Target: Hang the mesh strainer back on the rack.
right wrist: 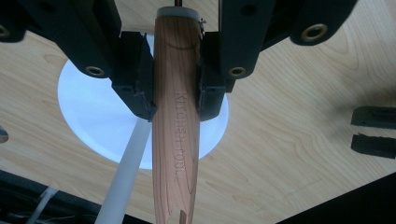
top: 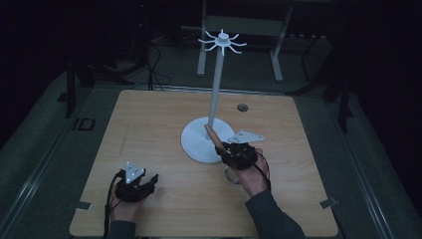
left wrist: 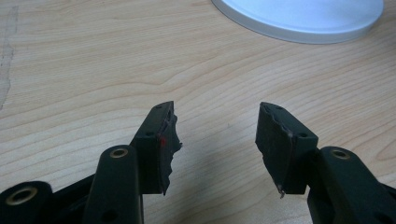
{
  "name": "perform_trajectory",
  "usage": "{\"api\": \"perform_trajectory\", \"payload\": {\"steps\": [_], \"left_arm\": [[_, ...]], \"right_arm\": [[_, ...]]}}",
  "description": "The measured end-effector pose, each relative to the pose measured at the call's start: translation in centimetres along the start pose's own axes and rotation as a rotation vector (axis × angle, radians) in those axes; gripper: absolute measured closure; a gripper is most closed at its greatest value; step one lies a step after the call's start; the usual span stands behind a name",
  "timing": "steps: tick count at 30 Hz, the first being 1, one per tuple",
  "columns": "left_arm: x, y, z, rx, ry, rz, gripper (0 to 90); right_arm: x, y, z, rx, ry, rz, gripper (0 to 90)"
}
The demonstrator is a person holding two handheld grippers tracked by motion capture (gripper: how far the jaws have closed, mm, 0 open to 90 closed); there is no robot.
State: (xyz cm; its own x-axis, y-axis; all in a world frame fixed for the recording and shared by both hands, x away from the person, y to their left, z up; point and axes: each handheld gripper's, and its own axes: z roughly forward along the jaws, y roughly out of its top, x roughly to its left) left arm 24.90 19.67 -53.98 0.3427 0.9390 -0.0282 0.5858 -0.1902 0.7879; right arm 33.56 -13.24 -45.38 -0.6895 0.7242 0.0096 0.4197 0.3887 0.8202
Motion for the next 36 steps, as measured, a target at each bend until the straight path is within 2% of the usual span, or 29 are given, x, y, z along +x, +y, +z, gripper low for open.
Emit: {"api": "perform_trajectory", "payload": {"steps": [31,36], "left_arm": [[0.1,0.0,0.0,-0.002,0.002,-0.004,47.6],[0.1,0.0,0.0,-0.002,0.002,-0.004,47.6]], "right_arm": [[-1.6,2.6,-2.3,-0.099,-0.052,0.029,68.4],[-1.8,3.3,-2.6,-0.107,-0.063,0.019,68.3]]}}
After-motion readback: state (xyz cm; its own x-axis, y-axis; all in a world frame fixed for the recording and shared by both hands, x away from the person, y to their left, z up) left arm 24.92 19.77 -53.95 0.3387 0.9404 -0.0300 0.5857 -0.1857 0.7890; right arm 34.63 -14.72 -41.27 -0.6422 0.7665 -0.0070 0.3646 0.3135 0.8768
